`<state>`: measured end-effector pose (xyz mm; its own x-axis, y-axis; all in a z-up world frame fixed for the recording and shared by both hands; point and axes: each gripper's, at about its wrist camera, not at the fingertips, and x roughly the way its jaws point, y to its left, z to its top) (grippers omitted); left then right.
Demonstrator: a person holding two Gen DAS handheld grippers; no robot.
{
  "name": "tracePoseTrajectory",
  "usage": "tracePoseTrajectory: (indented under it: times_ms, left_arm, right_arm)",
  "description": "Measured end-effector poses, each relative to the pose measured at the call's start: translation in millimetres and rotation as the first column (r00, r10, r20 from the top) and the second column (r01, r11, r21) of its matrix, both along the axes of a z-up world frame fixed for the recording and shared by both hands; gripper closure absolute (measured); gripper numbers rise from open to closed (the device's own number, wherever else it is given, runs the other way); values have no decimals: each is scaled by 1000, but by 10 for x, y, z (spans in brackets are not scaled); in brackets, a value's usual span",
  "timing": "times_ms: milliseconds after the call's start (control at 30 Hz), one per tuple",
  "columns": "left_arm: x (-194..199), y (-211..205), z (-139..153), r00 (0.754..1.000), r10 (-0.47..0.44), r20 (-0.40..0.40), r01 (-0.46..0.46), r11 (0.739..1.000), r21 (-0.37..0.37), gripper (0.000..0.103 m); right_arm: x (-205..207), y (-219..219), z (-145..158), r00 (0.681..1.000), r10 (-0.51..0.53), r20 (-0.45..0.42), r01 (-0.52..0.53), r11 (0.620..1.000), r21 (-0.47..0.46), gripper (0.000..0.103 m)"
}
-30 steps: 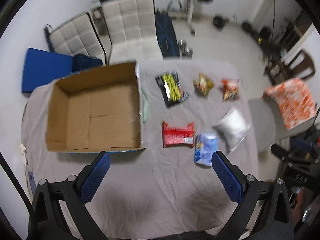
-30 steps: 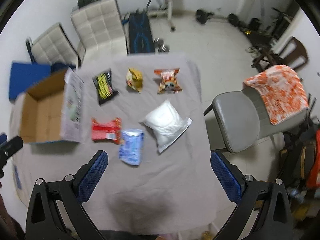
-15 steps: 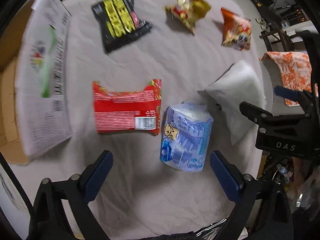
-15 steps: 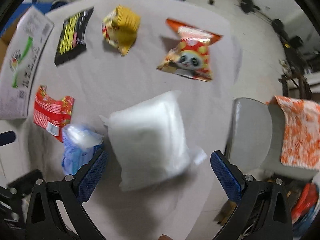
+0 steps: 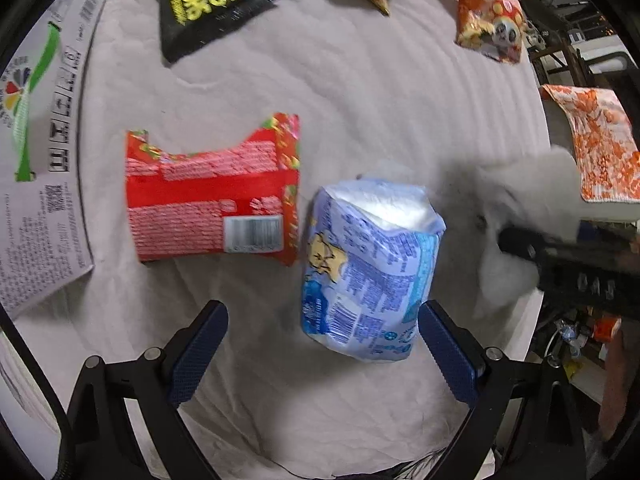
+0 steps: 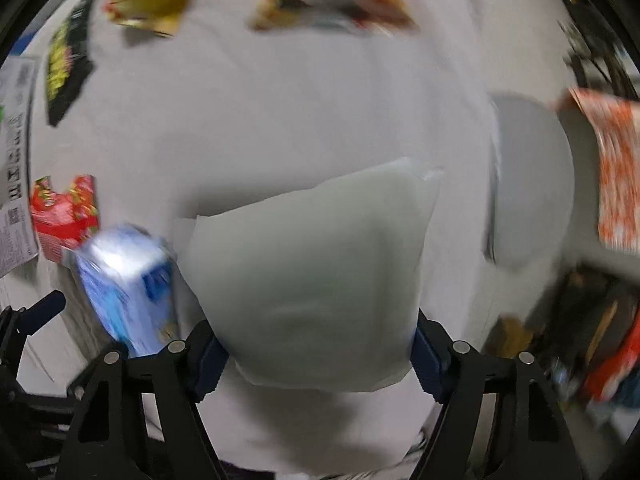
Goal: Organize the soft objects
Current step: 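Grasp the blue wet-wipe pack with the left tool while the right tool grasps the white pouch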
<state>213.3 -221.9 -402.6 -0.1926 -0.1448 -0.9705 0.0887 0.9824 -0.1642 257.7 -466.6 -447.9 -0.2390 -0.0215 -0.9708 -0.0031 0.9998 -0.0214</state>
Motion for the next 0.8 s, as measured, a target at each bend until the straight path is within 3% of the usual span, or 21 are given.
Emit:
tracePoseTrajectory:
  times_ms: [200,267,400,633,800]
  left_arm:
    - [-28,-223,-256,999,-28,-26,27,999,-20,33]
    - [-42,-267,-280,999,-26,-24,25,999,-26,37]
    - [-45,-403,-316,999,-41,-2,41,999,-1,39]
    - [7,-593,-374,999,-47,19,47,999,16,45]
    - [-47,-745,-350,997,-55,46,53,998,27,54]
  right_arm:
    - [-367,-238,-133,992,-129,-15,129,992,-3,23]
    - [-394,-318,-162,987,-159,-7,159,987,5,23]
    - [-414,-331,-241,985,-172,9,172,985,-14,23]
    - [-596,-304,-108,984,-177,-5,177,984,-28,21]
    - [-692,-304,-105,986,-166,-8,165,986,-31,22]
